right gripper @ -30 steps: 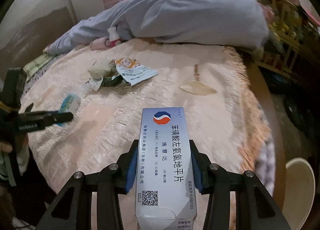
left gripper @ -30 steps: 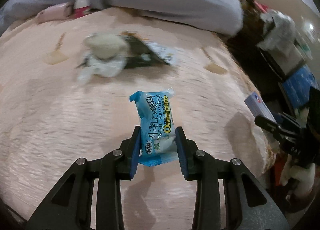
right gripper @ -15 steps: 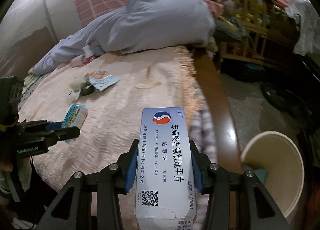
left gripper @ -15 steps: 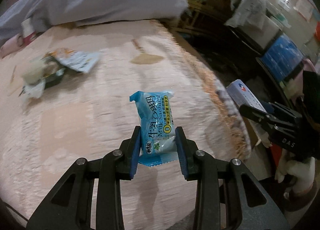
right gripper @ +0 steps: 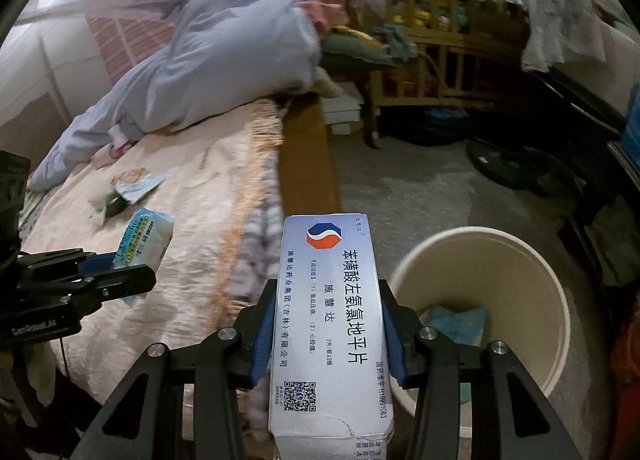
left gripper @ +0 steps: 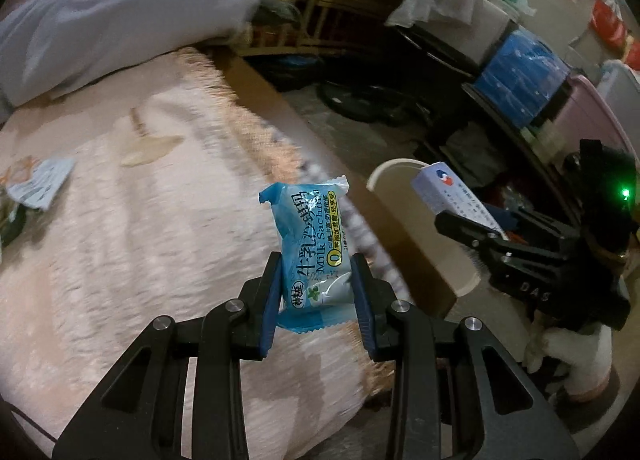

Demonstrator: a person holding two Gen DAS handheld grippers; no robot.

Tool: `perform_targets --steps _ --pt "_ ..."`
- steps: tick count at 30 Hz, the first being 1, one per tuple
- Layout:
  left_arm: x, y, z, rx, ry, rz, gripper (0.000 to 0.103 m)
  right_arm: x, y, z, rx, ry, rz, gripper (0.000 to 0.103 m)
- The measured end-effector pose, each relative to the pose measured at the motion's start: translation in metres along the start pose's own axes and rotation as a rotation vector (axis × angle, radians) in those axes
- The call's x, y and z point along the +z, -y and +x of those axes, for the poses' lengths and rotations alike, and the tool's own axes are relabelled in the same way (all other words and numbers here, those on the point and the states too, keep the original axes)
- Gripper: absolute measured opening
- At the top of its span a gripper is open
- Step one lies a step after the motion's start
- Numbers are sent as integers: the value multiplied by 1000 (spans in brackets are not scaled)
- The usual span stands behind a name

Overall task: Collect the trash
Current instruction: 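Carry the candy packet and medicine box over the cream bucket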

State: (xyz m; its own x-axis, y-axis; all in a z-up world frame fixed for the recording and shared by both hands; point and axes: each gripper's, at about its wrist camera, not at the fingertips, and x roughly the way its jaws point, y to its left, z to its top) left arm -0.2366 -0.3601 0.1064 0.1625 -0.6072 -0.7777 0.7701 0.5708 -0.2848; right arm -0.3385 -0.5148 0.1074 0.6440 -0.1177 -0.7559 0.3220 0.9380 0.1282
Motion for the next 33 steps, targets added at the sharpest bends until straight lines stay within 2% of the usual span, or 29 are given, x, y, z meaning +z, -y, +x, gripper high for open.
perform_targets --steps 16,23,33 --pt "30 70 56 -82 -51 65 31 -19 83 5 -101 -23 158 44" --pt "40 93 81 -108 -79 88 31 -23 105 2 -141 -12 215 44" --pt "46 106 101 -128 -86 96 32 -26 128 1 -190 -11 277 44"
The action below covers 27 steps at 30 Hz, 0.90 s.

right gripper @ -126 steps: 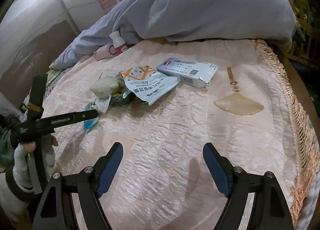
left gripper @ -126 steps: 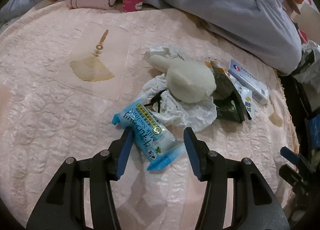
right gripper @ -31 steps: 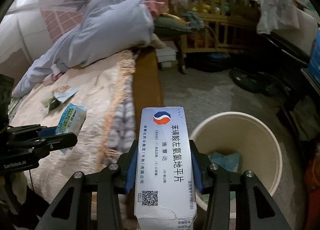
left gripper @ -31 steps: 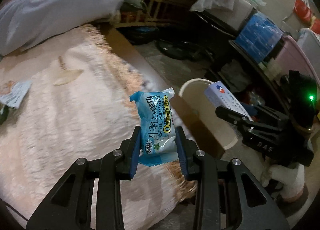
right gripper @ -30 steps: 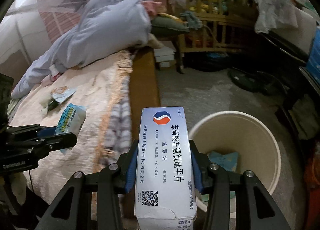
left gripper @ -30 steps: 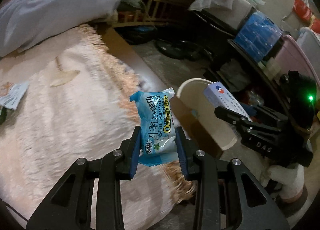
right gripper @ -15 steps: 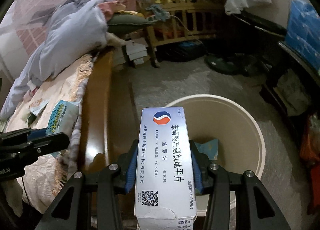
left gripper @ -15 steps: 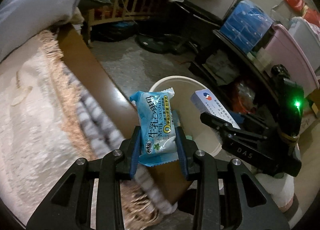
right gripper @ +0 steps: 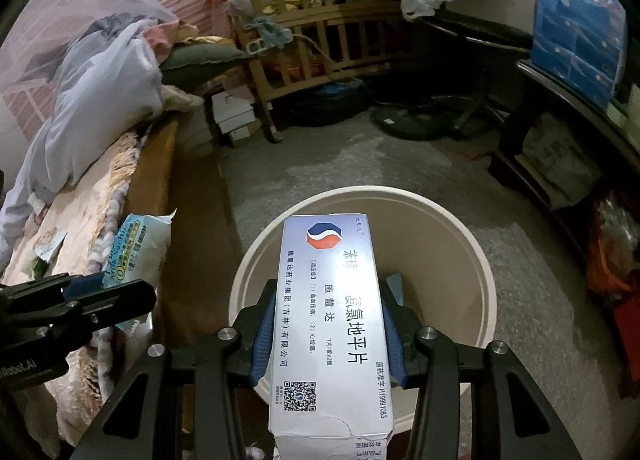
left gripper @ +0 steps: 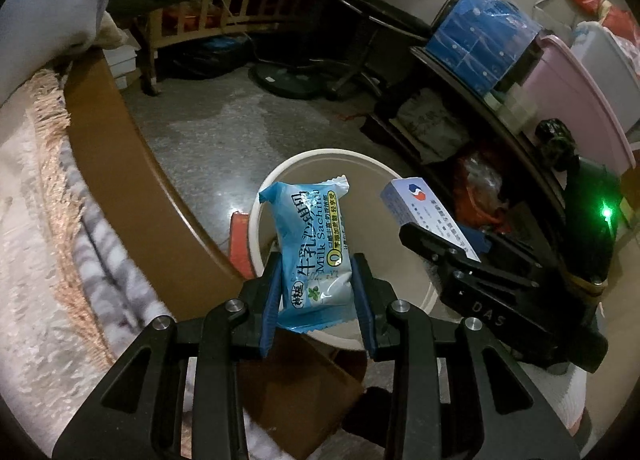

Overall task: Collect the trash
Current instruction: 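Carry the candy packet and medicine box over the cream bucket, then open both tools to drop the packet and box into the bucket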

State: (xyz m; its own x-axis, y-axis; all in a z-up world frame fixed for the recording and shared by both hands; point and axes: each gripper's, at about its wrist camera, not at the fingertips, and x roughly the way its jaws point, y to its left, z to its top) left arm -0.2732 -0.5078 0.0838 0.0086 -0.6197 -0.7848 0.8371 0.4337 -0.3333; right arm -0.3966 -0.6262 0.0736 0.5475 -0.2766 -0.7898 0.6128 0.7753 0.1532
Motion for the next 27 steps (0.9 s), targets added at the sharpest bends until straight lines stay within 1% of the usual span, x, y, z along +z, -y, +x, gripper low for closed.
perform_targets --steps 2,3,4,5,6,7,8,12,18,23,27 --pt "0 -1 2 -8 3 -8 32 2 3 0 -14 6 13 45" --pt "0 -1 3 -11 4 -11 33 2 4 -1 -22 11 22 50" --pt "0 -1 4 -14 4 -14 33 3 6 -1 -29 16 33 53" --pt "0 -1 5 -16 3 -18 34 4 9 -2 -36 20 45 59" --pt "1 -1 6 -19 3 -20 37 4 12 -2 -38 23 55 65" --pt "1 -2 6 -24 3 -23 40 4 13 -3 -35 27 66 66" --pt "1 -2 5 -28 5 -25 45 4 15 -4 -31 29 72 67" --pt "0 -8 2 -31 8 -39 50 2 13 -4 -30 22 66 67" --pt "-5 -18 -9 -7 18 -51 51 2 8 -4 -14 22 57 67" --pt "-15 -34 -25 70 39 -56 51 1 -2 -4 3 26 21 67" --pt "-25 -54 -37 130 50 -85 51 -1 -17 -4 21 32 -12 67"
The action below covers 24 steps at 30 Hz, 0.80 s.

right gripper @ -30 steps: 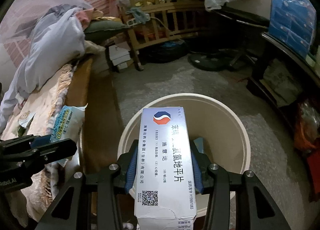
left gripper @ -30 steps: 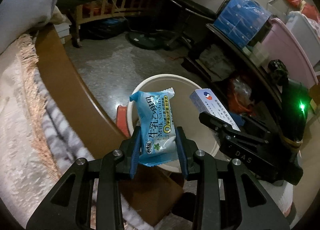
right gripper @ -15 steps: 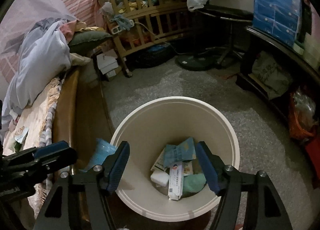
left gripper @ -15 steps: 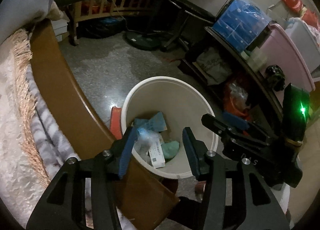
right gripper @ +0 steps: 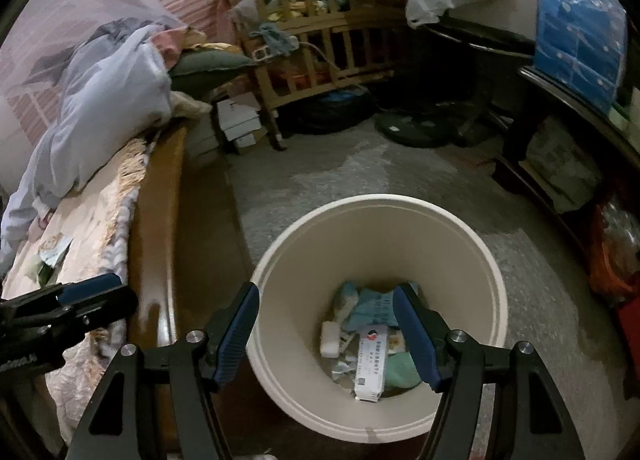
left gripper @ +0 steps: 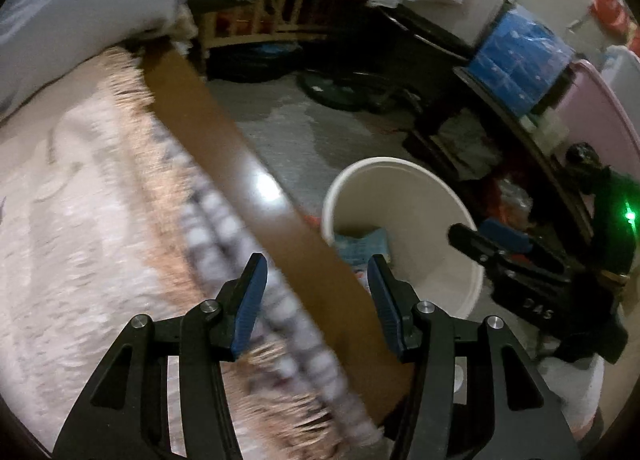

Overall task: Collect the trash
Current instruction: 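Open both tools to drop the packet and box into the bucket, then return both open tools to the remaining trash on the bed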

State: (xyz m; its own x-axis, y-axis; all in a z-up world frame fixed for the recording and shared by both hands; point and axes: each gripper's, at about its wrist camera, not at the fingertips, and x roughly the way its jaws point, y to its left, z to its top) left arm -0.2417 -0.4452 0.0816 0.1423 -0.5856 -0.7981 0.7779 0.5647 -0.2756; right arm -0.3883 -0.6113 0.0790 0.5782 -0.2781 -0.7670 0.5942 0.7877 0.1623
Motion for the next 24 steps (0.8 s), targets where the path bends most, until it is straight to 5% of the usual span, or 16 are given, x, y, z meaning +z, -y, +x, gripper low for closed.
perform_targets --steps 24 --pt "-51 -147 -87 243 67 -176 51 -21 -154 11 194 -47 -257 73"
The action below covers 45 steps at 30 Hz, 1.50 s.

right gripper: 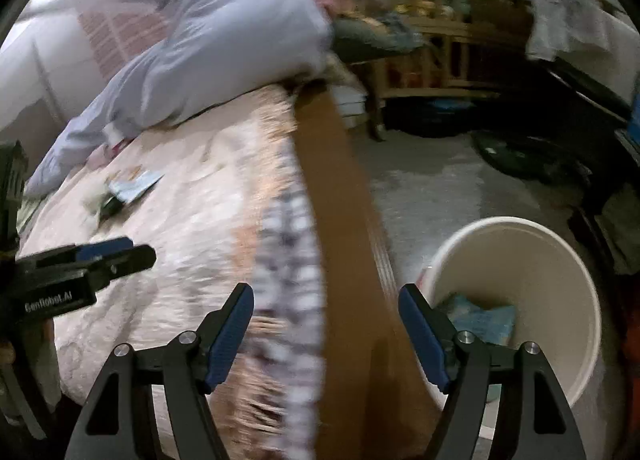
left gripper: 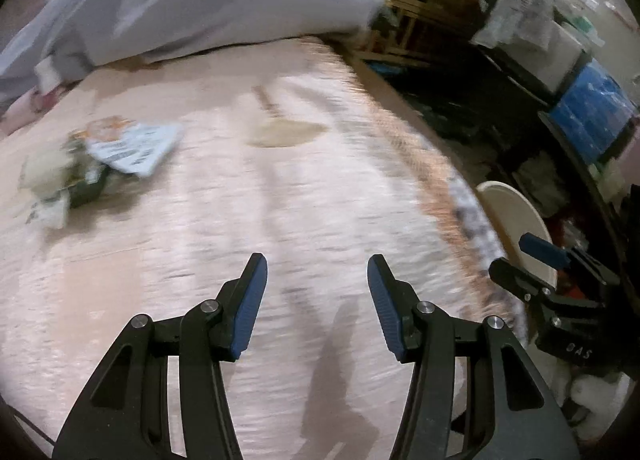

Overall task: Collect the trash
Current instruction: 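Return both open tools to the remaining trash on the bed, then grasp the white tissue with the left tool while the right tool grasps the white snack bag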

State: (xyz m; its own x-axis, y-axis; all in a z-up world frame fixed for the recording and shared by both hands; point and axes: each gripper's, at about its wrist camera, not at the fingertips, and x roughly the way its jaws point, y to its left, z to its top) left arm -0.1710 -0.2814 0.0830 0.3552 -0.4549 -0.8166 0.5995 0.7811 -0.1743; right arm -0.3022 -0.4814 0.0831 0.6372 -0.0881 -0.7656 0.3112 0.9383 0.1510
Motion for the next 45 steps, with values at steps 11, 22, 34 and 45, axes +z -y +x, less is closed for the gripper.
perform_targets --steps 11,22,34,45 --pt "-3 -121 -29 126 22 -150 51 14 -92 40 154 -61 -118 75" --pt "-12 -209 -40 188 24 -285 51 65 -180 84 284 -88 -225 77" --pt "1 -256 -19 100 26 -306 51 128 -259 162 362 -132 -402 83" --pt "17 -267 23 73 -5 -260 52 147 -274 234 368 -222 -414 91"
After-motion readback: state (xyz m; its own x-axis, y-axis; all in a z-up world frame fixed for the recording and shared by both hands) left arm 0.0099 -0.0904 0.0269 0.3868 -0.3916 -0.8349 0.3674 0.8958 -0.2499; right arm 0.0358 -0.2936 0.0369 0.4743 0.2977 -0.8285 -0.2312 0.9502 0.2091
